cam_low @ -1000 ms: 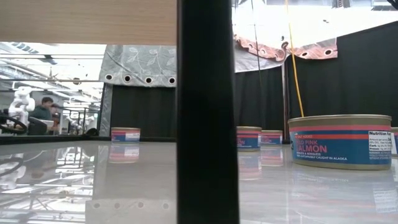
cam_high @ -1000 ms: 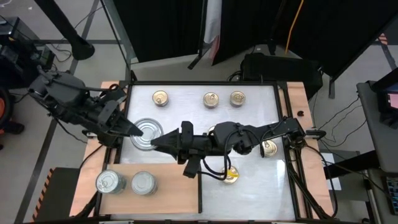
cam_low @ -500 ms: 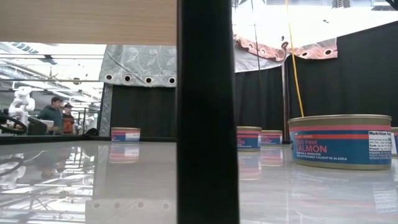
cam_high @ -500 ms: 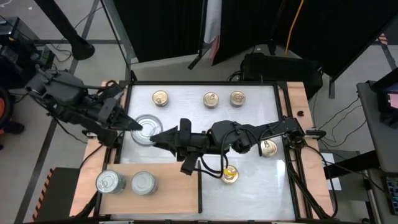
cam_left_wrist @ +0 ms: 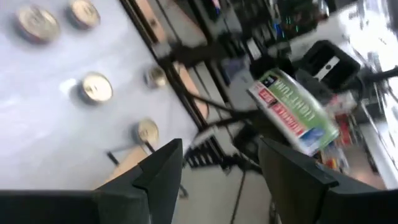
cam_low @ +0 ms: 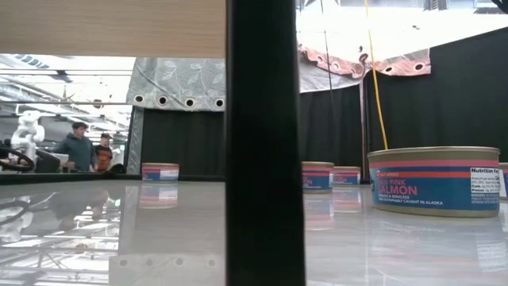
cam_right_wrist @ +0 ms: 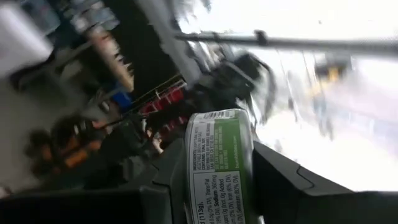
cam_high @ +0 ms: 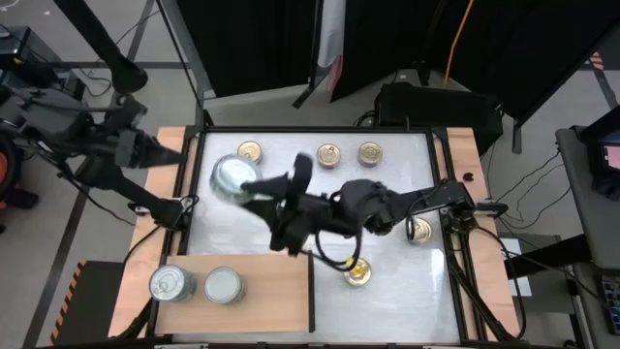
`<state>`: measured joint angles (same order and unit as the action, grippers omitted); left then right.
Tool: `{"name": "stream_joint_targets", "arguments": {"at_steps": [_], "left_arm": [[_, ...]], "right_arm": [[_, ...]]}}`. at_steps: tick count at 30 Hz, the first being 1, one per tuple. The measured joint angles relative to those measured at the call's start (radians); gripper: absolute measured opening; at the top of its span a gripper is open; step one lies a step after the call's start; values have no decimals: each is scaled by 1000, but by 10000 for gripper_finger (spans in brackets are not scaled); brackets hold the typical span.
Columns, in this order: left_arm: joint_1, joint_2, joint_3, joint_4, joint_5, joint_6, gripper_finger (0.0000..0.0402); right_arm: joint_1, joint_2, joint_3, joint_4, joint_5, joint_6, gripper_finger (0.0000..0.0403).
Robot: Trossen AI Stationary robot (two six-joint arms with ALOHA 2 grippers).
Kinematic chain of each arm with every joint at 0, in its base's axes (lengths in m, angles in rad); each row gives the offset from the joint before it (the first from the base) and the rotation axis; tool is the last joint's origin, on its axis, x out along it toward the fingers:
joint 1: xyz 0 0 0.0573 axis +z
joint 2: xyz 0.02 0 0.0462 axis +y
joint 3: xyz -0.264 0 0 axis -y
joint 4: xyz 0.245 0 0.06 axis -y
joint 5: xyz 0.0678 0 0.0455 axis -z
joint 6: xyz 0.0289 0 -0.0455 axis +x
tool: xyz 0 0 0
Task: Stack canned seafood by type on shelf
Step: Stack the green tuna can on top of the green tuna can on the shelf
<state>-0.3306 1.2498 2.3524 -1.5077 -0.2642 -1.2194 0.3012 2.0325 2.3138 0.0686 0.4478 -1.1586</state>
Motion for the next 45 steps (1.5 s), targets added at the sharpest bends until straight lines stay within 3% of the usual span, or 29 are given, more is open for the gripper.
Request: {"name": "stream_joint_targets", "arguments": {"at_steps": [2, 6, 8, 11, 13, 16, 18, 21, 24, 26, 32, 39, 43, 45], "left_arm": [[8, -6, 0, 10, -13, 3, 217], [26, -6, 0, 29, 180, 8, 217], [34, -6, 0, 22, 206, 38, 217], [45, -7, -1, 7, 120, 197, 217], [52, -12, -1, 5, -35, 337, 217], [58, -17, 1, 48, -177, 333, 217], [57, -19, 1, 50, -175, 231, 217], [57, -22, 1, 8, -22, 61, 217], [56, -23, 1, -25, 142, 35, 217], [56, -23, -7, -56, 177, 71, 217], [80, -74, -148, -61, 102, 156, 217], [85, -222, -268, -49, -104, 203, 217], [85, -210, -273, -32, -138, 112, 217], [84, -190, -296, -19, -102, 179, 217]], "right_arm": [[-9, -20, 0, 2, 54, 153, 133], [-51, -78, 0, -113, 109, 569, 133], [-88, -108, 0, -221, 72, 866, 133], [-169, -137, 1, -387, -114, 1310, 133], [-220, -136, 1, -458, -279, 1564, 133], [-265, -120, 0, -536, -476, 1824, 133], [-278, -105, -9, -516, -572, 1913, 133], [-287, -80, -26, -429, -682, 2015, 133], [-289, -44, -29, -266, -718, 2151, 133], [-289, -15, -29, -139, -717, 2252, 133], [-291, 73, -29, 80, -718, 2474, 133], [-312, 80, -29, 215, -781, 2510, 133], [-339, 74, -29, 298, -796, 2543, 133], [-355, 73, -29, 334, -801, 2560, 133]]}}
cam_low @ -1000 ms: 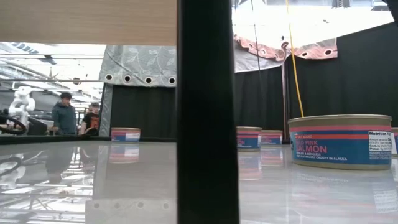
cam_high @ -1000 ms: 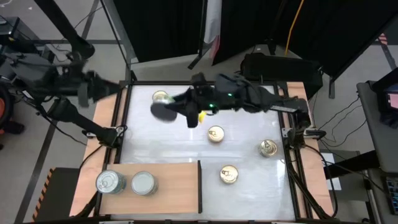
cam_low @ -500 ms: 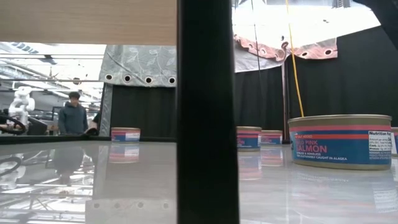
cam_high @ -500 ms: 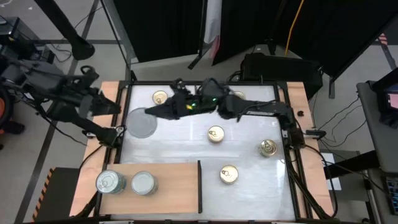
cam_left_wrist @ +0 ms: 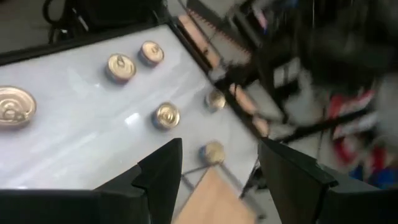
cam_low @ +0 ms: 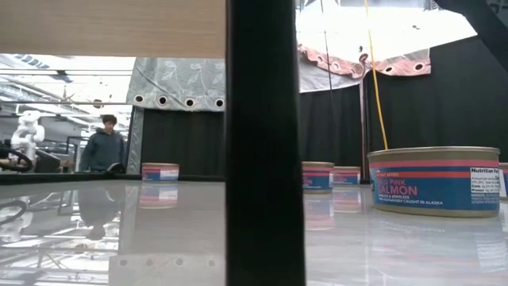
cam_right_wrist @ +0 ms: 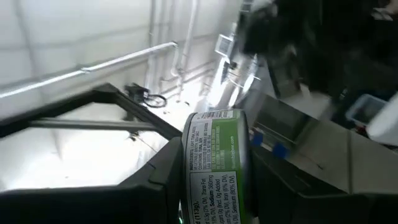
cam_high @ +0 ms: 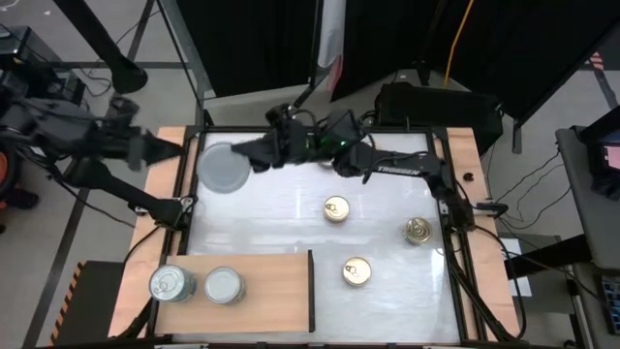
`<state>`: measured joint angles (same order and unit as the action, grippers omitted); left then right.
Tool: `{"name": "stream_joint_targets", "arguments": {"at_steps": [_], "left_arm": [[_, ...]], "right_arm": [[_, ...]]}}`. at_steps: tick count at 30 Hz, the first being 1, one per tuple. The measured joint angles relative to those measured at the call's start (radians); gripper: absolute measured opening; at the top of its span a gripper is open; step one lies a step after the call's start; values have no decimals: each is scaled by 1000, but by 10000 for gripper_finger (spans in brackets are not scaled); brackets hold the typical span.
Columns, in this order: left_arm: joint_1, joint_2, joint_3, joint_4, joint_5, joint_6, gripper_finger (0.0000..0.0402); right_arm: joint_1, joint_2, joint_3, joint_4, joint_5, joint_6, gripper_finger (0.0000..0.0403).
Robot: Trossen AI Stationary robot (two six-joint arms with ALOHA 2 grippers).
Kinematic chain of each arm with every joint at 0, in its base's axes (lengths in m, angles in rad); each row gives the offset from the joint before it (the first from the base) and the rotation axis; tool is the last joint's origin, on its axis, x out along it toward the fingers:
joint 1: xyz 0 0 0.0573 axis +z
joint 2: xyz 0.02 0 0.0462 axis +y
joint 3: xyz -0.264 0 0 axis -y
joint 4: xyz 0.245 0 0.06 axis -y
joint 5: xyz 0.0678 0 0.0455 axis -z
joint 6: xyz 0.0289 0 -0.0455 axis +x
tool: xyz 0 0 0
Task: Stack canned seafood by type on shelf
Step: Stack the green tuna can on top of the green tuna can on the shelf
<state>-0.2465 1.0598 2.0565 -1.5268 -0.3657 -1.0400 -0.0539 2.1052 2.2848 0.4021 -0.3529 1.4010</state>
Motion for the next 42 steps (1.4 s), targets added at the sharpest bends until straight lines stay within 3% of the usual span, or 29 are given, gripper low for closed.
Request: {"name": "stream_joint_targets", "arguments": {"at_steps": [7, 13, 17, 20, 23, 28, 36, 42], "left_arm": [[11, -11, -191, 203, -30, 217, 217], [23, -185, -404, 336, 57, 139, 217], [23, -336, -586, 498, 117, 78, 217], [23, -429, -739, 688, 169, 52, 217], [23, -486, -883, 845, 175, 14, 217], [22, -551, -1043, 986, 135, -33, 217], [23, -612, -1111, 1054, 55, -1, 222], [23, -579, -1116, 1044, 46, 1, 290]], "right_arm": [[-64, -9, 0, 40, -139, 31, 133], [-92, -9, 0, 5, -271, -8, 133], [-110, -9, 0, -130, -319, -108, 133], [-115, -9, 0, -309, -304, -226, 133], [-117, -8, 0, -495, -218, -325, 133], [-117, 24, -2, -544, -190, -338, 133], [-115, 49, -1, -532, -126, -288, 133], [-113, 57, -1, -506, -92, -244, 133]]}}
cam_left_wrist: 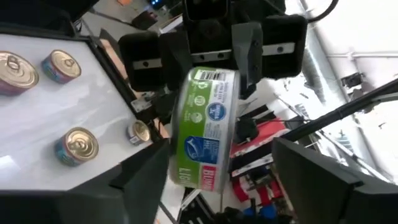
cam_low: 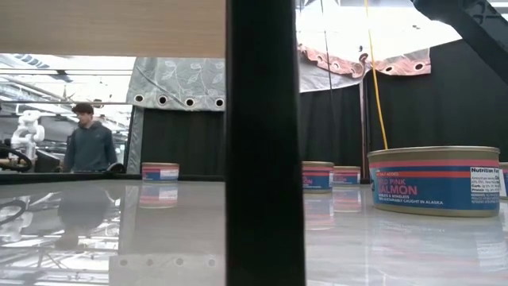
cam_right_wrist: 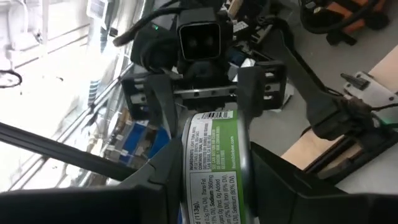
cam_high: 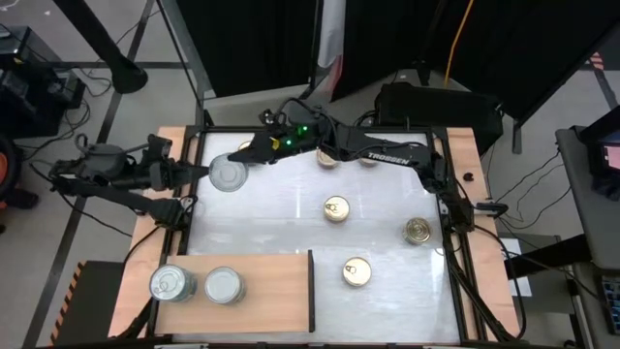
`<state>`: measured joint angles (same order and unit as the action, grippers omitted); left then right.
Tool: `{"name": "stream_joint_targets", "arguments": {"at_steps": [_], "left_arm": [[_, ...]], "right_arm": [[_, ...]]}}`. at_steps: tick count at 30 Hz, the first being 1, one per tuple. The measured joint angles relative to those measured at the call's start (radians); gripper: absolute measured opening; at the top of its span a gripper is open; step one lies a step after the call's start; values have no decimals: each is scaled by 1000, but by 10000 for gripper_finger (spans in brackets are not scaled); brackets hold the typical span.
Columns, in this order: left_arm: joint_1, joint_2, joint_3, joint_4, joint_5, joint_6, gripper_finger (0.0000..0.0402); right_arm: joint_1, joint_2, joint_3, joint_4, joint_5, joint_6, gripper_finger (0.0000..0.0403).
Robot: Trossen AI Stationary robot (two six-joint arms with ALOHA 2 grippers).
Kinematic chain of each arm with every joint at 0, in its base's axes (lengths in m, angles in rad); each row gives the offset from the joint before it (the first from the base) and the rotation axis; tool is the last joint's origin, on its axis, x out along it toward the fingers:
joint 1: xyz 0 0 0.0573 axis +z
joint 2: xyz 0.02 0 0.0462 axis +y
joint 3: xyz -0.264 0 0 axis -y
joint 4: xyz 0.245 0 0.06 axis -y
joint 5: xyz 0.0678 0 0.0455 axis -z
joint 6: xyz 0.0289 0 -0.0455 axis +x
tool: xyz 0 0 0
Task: Stack canned seafood by type on shelf
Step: Stack the green tuna can on top of the green tuna can on the shelf
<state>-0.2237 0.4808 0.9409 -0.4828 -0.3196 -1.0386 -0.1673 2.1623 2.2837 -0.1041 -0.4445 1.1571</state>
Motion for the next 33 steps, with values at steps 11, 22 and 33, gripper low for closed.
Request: {"name": "stream_joint_targets", "arguments": {"at_steps": [11, 22, 33], "left_arm": [[0, 67, 0, 31, 46, 50, 314], [1, 64, -1, 50, 80, 104, 153], [0, 28, -2, 61, 313, 12, 143]], "right_arm": [[11, 15, 0, 26, 26, 29, 133], [17, 15, 2, 33, 11, 7, 138], [11, 6, 2, 18, -163, 9, 242]]}}
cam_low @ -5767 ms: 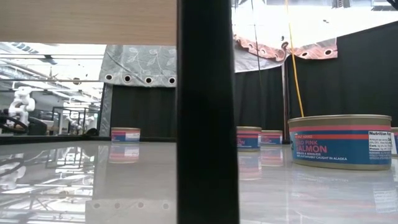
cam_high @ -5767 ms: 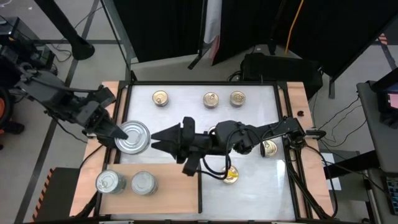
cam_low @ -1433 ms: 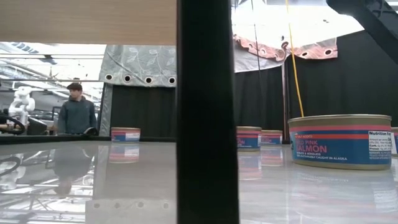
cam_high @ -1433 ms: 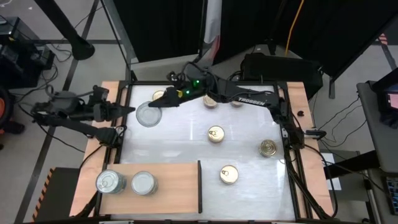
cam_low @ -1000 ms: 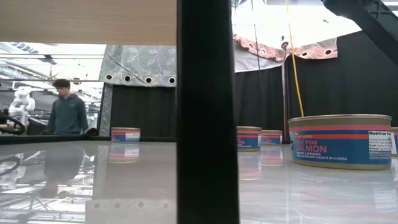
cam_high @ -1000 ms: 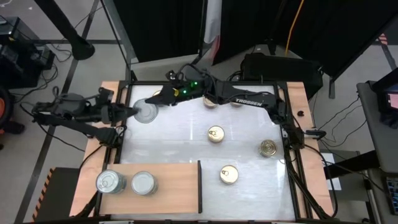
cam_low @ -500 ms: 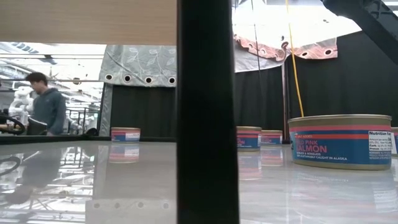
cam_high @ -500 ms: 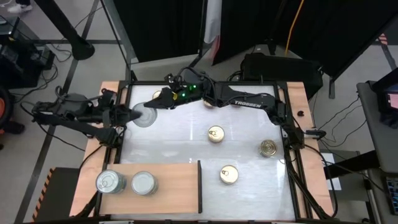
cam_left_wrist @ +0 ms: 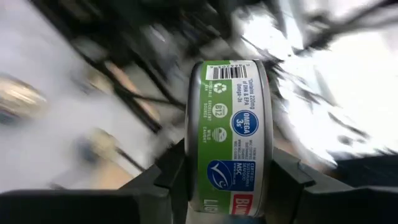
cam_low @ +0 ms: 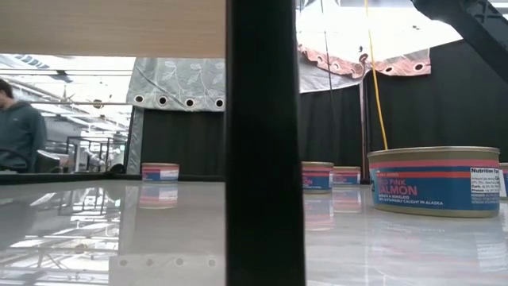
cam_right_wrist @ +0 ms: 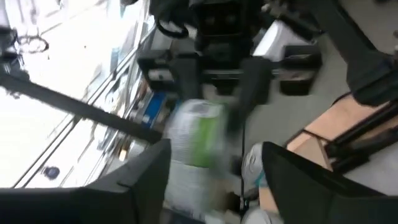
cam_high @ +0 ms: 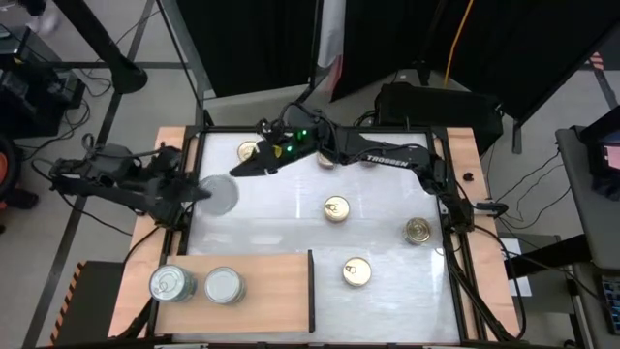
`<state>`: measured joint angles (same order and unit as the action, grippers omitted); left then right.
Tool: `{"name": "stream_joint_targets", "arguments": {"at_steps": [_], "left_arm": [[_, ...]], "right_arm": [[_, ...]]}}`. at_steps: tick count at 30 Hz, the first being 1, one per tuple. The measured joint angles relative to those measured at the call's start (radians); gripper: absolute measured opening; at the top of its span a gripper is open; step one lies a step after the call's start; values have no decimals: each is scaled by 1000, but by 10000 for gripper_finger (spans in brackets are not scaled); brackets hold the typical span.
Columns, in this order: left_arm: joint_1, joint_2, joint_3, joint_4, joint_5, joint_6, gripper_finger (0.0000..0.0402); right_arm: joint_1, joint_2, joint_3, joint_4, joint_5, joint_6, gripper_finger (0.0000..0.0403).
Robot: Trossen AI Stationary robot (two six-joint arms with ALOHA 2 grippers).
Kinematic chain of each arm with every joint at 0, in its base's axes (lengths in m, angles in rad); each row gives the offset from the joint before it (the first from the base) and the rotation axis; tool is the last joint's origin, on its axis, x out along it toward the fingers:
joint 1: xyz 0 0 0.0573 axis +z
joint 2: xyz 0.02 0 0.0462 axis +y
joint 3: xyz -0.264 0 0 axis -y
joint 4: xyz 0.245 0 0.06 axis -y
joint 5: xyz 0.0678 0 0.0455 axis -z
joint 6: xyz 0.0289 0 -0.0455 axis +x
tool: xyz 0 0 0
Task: Stack canned seafood by type on shelf
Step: Stack the green tuna can on top of the green tuna can on the shelf
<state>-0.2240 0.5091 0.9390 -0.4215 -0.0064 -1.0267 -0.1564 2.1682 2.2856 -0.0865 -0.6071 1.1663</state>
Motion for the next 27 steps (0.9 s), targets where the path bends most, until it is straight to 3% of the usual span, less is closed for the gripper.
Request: {"name": "stream_joint_targets", "arguments": {"at_steps": [3, 7, 11, 19, 27], "left_arm": [[-1, -7, 2, 4, 143, -84, 143], [-1, 26, 3, 0, 247, -186, 143], [-5, 97, 3, 10, 378, -237, 143], [-94, 277, 2, 73, 612, -248, 143], [-164, 351, 3, 7, 625, -211, 143]], "right_arm": [[-20, -20, -2, -6, -145, 5, 279], [-33, -54, -2, -28, -338, 3, 313], [-41, -99, -2, -93, -429, -48, 324], [-50, -245, -1, -399, -436, -308, 324], [-71, -340, -1, -706, -255, -540, 324]]}}
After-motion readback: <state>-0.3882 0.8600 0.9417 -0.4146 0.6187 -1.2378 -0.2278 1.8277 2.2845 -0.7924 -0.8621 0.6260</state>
